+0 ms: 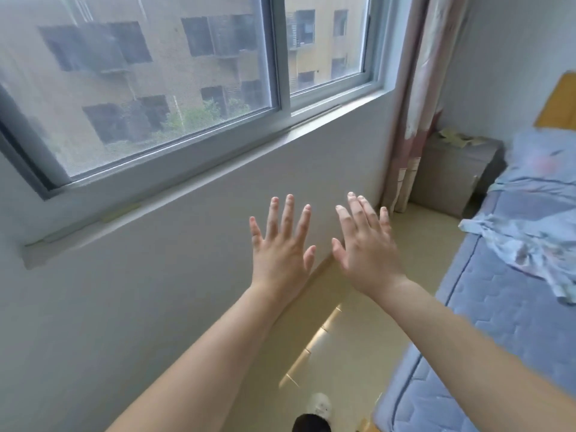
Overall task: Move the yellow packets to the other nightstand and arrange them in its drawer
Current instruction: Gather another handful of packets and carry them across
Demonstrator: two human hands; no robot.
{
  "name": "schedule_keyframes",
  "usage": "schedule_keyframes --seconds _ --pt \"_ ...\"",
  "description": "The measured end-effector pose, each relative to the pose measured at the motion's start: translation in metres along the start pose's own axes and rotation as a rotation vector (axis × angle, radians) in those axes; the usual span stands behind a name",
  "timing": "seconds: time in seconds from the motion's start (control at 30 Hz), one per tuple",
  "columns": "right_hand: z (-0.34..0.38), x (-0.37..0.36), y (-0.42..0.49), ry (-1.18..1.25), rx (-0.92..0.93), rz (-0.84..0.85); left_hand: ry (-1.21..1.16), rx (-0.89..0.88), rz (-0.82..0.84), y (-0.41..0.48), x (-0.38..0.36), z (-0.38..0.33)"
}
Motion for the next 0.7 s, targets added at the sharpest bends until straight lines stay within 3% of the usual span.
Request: schedule_keyframes --seconds 0.13,0.43,0.7 --pt "-0.057 -0.057 0.066 -0.039 -0.075 -0.037 0.003 -0.114 -0.071 0.101 -0.053 -0.01" --pt "-0.219 -0.167 0.23 -0.082 -0.253 -0.006 0.0 -0.284 -0.043 0.36 -0.156 -0.048" --pt "-0.38 -0.235 0.32 -0.142 -0.378 -0.006 -0.07 -0.426 -0.04 0.541 -0.239 -0.141"
Point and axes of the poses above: each hand's wrist, its own y-axis towards the middle knuckle, its own x-axis out of the back of the hand, z = x × y, the point moved 2 cm from there along y, towards the middle knuckle, and after that the axes turned 1 degree about -z, right-handed, at the moved point
